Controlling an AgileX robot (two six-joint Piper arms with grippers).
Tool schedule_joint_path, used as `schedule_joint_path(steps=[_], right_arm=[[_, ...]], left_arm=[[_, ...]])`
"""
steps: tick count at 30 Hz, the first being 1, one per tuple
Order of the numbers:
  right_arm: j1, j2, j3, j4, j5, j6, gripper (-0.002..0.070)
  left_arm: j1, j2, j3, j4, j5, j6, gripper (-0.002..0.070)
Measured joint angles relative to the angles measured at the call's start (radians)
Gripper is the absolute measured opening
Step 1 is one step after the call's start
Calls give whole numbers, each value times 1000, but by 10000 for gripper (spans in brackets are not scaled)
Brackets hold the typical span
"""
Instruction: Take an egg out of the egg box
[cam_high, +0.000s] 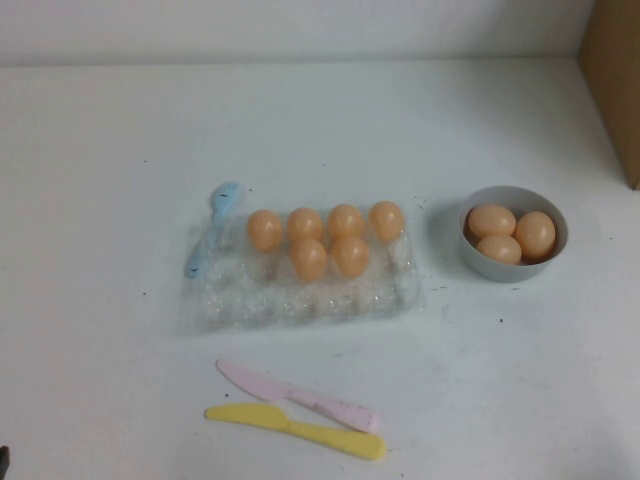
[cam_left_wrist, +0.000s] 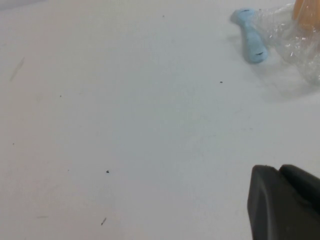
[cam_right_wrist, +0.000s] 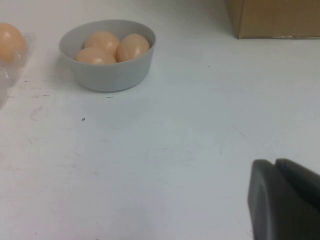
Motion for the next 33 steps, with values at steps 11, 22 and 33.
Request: schedule_joint_path(steps=[11, 22, 33], right_arm=[[0, 0, 0, 7, 0, 0, -17], [0, 0, 0, 479, -35, 0, -17], [0, 0, 0, 1017, -138, 0, -17]], left_arm=[[0, 0, 0, 0, 0, 0, -3], [0, 0, 0, 0, 0, 0, -3], [0, 0, 0, 0, 0, 0, -3]])
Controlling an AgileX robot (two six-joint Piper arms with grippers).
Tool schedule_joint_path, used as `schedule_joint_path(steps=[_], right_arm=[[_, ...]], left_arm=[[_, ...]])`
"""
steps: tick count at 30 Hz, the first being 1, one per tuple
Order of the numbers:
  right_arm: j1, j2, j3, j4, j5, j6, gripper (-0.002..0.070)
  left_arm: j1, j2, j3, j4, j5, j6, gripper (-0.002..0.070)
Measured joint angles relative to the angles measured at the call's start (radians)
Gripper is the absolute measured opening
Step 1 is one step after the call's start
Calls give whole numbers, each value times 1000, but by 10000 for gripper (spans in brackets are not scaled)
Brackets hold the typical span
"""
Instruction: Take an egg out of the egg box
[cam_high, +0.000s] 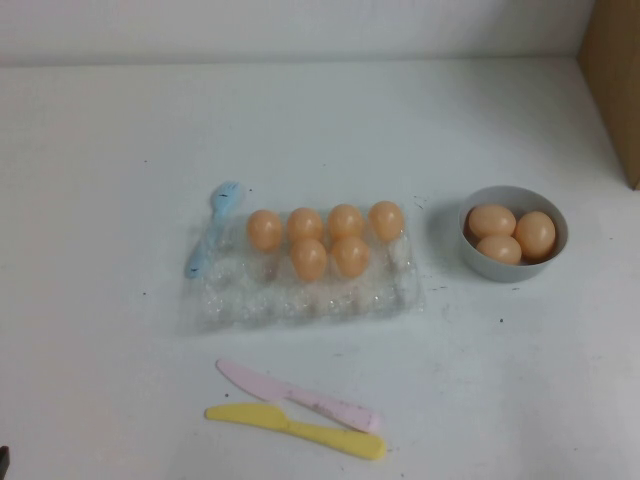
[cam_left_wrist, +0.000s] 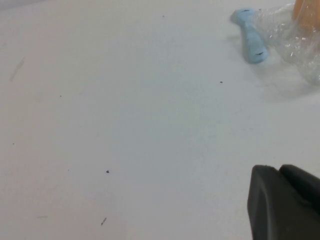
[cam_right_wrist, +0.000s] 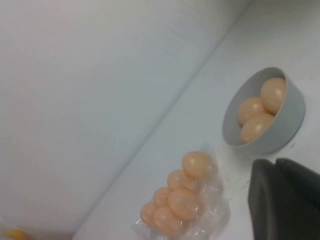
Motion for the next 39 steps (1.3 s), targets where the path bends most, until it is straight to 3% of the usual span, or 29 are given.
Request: schedule_joint_path(steps=[8, 15, 23, 31, 39], right_arm=[[0, 0, 0, -54, -2, -30, -17], [0, 59, -137, -131, 136, -334, -17], [0, 473, -557, -544, 480, -433, -17], [5, 955, -902, -607, 791, -750, -17], [239, 1303, -1195, -837, 909, -797, -17]], left_arm=[[0, 0, 0, 0, 0, 0, -3], [0, 0, 0, 0, 0, 0, -3], [0, 0, 0, 0, 0, 0, -3], [0, 0, 0, 0, 0, 0, -3], [0, 0, 0, 0, 0, 0, -3]])
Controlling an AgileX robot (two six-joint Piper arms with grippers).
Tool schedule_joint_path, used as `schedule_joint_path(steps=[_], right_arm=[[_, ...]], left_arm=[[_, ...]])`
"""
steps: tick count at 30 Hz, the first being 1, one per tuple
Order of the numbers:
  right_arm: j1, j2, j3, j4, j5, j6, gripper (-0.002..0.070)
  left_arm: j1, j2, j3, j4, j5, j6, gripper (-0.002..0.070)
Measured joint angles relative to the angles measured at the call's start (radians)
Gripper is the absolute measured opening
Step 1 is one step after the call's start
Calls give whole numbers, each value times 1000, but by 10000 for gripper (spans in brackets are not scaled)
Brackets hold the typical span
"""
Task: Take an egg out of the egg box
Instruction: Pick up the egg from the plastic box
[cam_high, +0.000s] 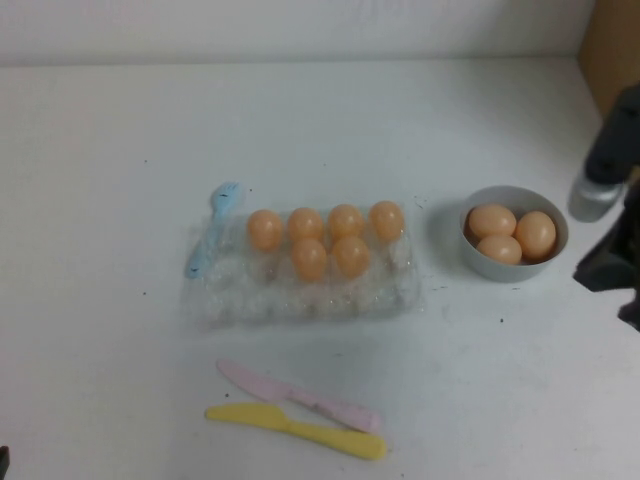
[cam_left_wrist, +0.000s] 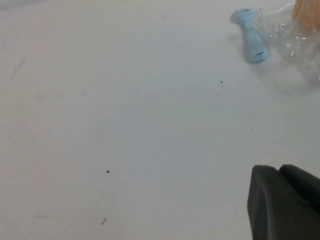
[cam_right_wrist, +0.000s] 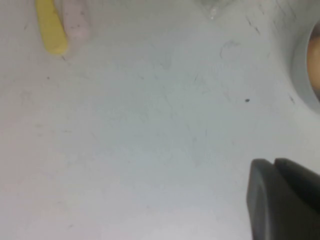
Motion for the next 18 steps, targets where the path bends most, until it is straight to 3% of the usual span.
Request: schedule_joint_path(steps=[7, 10, 15, 18], right_arm=[[170, 245, -238, -139, 0, -17, 1], [216, 361, -348, -144, 2, -54, 83], [276, 528, -514, -149, 15, -138, 303], [301, 616, -603, -153, 15, -196, 381]], left_arm=[[0, 0, 0, 0, 0, 0, -3], [0, 0, 0, 0, 0, 0, -3], [0, 0, 0, 0, 0, 0, -3], [0, 0, 0, 0, 0, 0, -3]])
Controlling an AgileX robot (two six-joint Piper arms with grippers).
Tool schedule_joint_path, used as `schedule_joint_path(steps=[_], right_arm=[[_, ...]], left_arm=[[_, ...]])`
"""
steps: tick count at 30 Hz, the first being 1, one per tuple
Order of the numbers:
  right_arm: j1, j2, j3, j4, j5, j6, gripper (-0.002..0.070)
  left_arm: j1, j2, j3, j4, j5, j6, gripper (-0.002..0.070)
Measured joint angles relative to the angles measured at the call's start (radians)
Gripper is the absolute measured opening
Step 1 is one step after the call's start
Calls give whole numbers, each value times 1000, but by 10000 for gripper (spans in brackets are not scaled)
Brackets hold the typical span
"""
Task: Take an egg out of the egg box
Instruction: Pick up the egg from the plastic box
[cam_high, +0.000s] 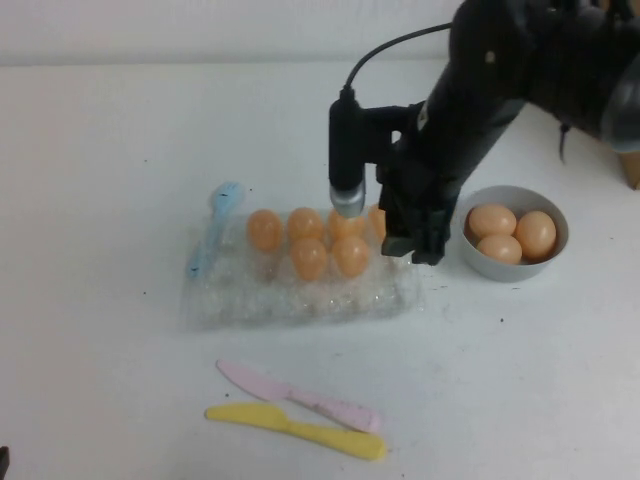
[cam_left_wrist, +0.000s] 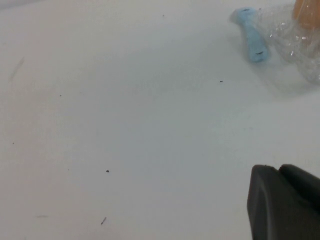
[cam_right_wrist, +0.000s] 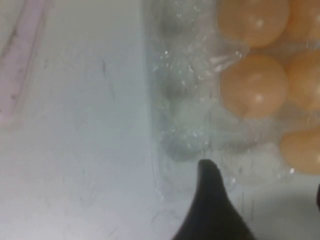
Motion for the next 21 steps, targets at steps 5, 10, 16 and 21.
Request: schedule_joint_path(steps=[5, 10, 16, 21], right_arm=[[19, 107, -107, -1, 0, -69, 412], [19, 179, -172, 28, -15, -114, 414], [19, 226, -190, 39, -31, -124, 414], [19, 254, -192, 39, -59, -124, 414]], left_arm=[[0, 0, 0, 0, 0, 0, -3], [0, 0, 0, 0, 0, 0, -3], [0, 0, 0, 0, 0, 0, -3], [0, 0, 0, 0, 0, 0, -3]])
